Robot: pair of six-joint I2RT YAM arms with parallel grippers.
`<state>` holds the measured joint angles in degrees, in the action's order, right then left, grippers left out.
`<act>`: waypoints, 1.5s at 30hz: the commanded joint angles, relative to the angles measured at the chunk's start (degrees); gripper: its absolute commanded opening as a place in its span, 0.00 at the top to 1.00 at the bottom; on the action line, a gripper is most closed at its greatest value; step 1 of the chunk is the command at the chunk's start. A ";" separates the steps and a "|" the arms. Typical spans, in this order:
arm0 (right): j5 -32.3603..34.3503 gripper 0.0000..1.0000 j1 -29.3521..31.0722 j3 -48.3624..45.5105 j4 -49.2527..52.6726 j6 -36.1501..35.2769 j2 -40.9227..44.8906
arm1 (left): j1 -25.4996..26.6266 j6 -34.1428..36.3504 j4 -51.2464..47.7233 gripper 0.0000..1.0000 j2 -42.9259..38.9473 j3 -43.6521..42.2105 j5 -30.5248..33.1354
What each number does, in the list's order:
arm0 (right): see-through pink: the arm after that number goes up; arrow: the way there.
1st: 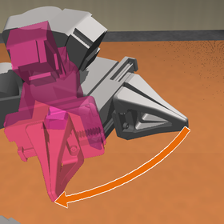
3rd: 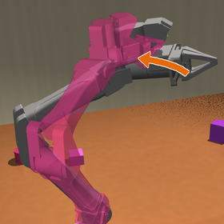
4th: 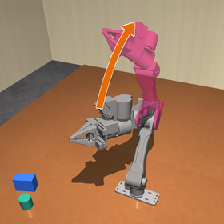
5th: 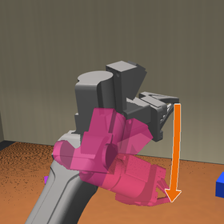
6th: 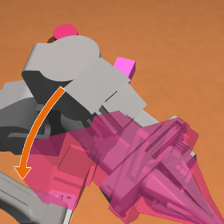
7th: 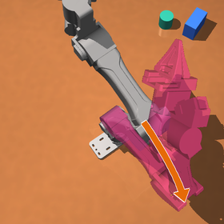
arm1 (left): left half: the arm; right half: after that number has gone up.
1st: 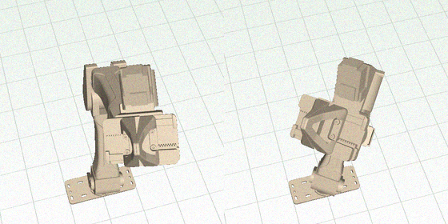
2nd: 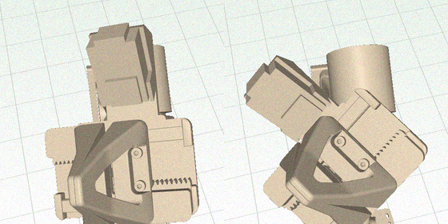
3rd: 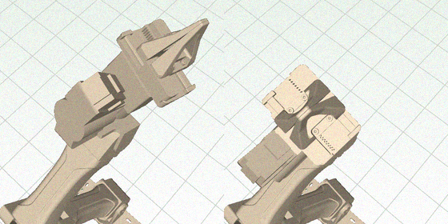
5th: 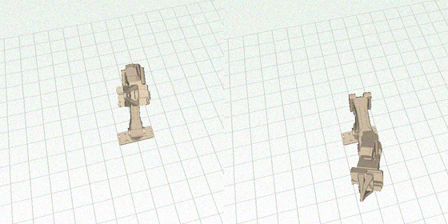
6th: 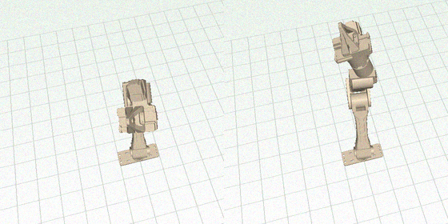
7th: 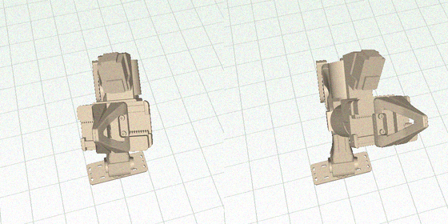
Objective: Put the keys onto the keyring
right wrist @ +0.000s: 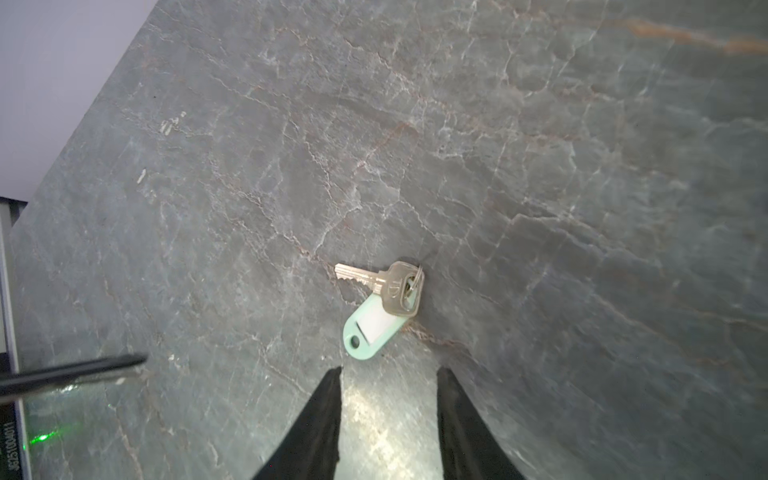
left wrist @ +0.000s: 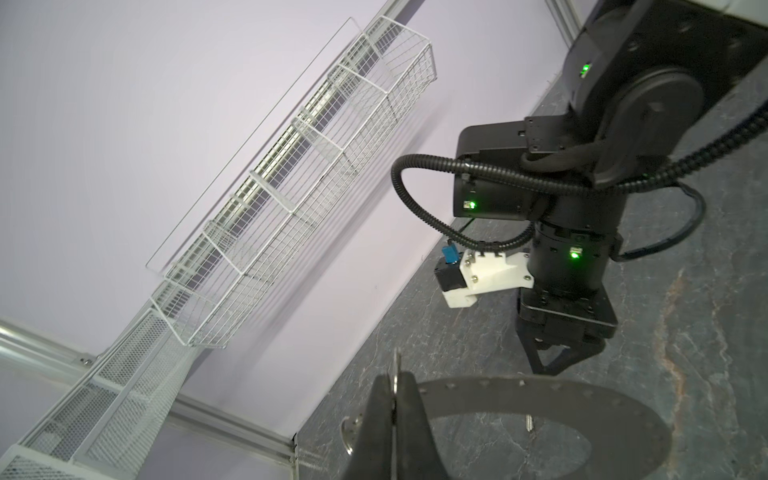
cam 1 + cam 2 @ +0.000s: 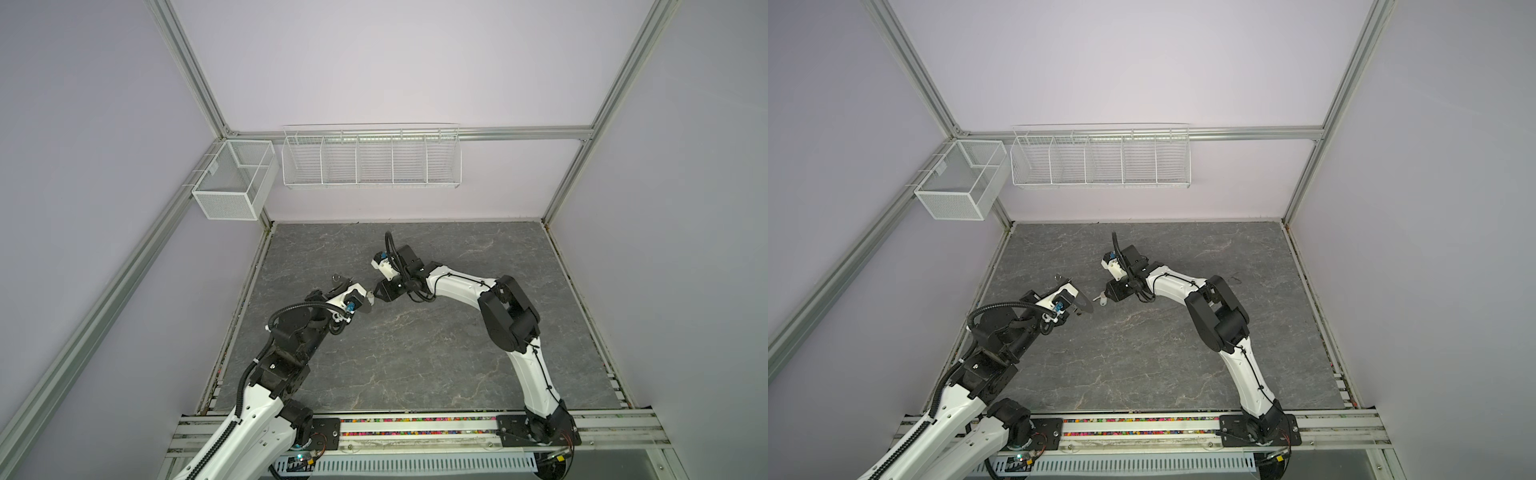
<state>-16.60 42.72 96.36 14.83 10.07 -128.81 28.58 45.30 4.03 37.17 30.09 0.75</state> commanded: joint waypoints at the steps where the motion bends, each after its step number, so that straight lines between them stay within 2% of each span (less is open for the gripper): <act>1: 2.06 0.60 0.75 0.45 -0.44 5.60 -0.81 | -0.37 -2.08 0.48 1.00 -0.44 1.86 1.10; 10: 5.52 0.67 1.40 1.25 -5.05 11.30 -4.31 | -0.44 -2.80 0.69 1.00 0.42 2.16 -0.20; 19: 6.16 0.68 1.96 2.44 -9.29 14.09 -7.07 | -0.45 -3.13 0.00 1.00 0.60 2.35 -1.23; 23: 8.46 0.70 2.42 3.21 -9.12 14.06 -7.94 | -0.45 -3.23 -0.08 1.00 0.67 2.43 -1.71; 37: 12.53 0.87 3.35 4.44 -5.89 12.79 -7.90 | -0.45 -3.29 -0.08 1.00 1.86 2.35 -3.03; 45: 11.07 0.93 4.12 -0.60 -8.87 10.04 -3.33 | -0.45 -3.39 0.36 1.00 1.77 2.35 -3.30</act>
<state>-5.39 46.00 98.59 5.32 22.09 -135.13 28.49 42.48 3.53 39.22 30.11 -1.56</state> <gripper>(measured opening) 0.081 0.049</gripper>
